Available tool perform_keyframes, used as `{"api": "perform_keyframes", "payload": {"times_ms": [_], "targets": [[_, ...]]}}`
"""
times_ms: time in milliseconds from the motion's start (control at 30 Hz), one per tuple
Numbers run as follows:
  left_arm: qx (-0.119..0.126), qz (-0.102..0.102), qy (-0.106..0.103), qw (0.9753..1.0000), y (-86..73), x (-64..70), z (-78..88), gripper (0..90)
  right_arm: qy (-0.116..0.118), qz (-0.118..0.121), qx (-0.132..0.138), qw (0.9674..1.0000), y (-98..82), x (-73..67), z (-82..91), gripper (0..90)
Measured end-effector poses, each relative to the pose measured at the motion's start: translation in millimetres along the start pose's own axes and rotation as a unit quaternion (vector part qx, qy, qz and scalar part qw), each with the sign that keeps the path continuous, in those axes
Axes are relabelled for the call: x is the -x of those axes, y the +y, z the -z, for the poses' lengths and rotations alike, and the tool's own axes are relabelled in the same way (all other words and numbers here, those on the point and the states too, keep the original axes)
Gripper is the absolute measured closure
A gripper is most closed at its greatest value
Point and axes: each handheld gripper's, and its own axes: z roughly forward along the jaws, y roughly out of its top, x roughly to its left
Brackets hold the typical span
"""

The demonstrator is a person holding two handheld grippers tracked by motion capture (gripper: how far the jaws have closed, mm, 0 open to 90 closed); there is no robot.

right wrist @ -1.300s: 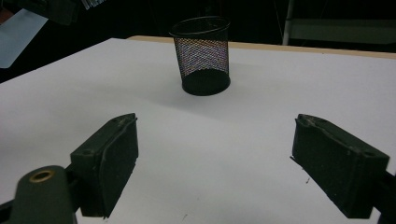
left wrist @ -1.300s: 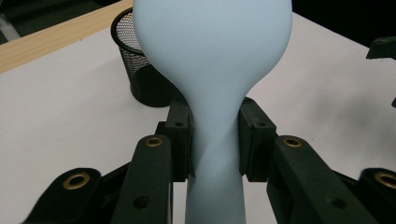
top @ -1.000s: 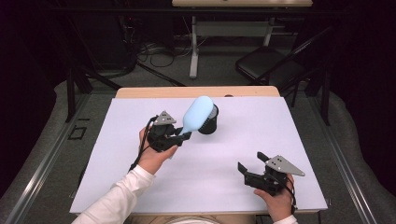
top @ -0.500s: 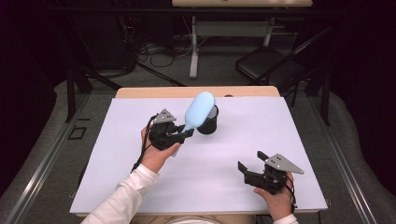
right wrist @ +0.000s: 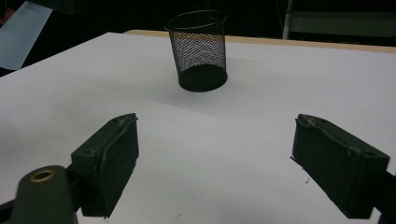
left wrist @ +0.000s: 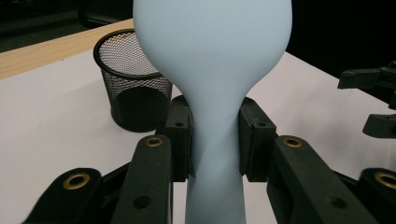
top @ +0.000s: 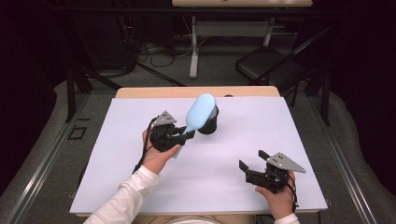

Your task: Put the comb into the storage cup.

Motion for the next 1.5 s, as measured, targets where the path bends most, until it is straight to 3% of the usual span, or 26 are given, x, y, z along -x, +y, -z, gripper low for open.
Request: {"api": "perform_keyframes", "payload": {"times_ms": [200, 567, 1200, 1500], "targets": [[0.01, 0.001, -0.002, 0.9999, -0.2, -0.4, 1.8, 69.6, 0.001, 0.002, -0.004, 1.0, 0.9, 0.1, 0.7, 13.4], [0.016, -0.006, -0.003, 0.9998, -2.7, 0.2, 2.1, 69.5, 0.004, 0.011, -0.023, 0.9997, 4.1, -3.8, -5.0, 1.0], [0.016, -0.007, -0.005, 0.9998, -6.5, -0.7, -0.1, 69.5, 0.008, 0.021, -0.06, 0.9979, 10.1, -10.0, -14.6, 0.0], [0.029, -0.006, 0.002, 0.9996, -7.5, -2.0, 3.6, 69.5, 0.02, -0.007, -0.072, 0.9972, 24.5, -6.5, -19.5, 0.0]]}}
